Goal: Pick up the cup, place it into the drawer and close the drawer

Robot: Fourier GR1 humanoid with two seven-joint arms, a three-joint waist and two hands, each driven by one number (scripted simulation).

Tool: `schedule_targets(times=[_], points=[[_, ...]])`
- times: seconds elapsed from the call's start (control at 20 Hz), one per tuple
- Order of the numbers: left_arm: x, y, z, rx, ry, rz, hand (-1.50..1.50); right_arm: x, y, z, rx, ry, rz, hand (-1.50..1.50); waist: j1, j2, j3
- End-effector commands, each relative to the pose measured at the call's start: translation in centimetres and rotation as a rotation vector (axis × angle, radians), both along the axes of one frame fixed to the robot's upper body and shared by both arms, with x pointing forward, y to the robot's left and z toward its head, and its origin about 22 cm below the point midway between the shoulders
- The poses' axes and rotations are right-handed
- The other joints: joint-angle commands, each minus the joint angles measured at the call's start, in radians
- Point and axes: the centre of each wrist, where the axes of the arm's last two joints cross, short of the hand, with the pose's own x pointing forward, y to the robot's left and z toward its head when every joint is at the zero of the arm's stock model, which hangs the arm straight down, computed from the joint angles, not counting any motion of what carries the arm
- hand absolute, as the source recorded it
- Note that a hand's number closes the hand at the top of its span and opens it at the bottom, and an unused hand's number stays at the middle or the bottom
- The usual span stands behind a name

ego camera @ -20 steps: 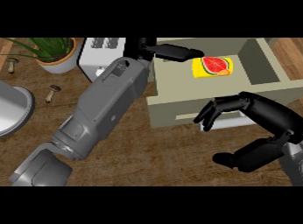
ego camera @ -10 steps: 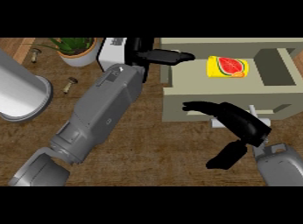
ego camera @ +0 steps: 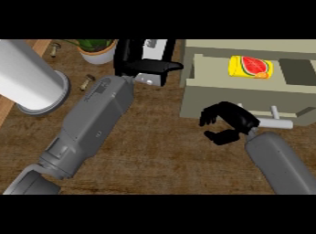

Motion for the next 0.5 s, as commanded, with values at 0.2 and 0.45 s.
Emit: schedule_targets(times=[0.2,0.45], points=[[-0.8,3.5,-1.5,-0.015,-0.002,-0.032,-1.50,5.2,-1.9,0.5,0.081,-0.110,-0.109,1.50,0.059,0.013,0.002],[-1.1,5.1,-1.9,-0.018,0.010,-0.021,-1.50,8.1,-5.6,5.3,0.168,-0.232,-0.219,1.50,0.076,0.019,0.003]])
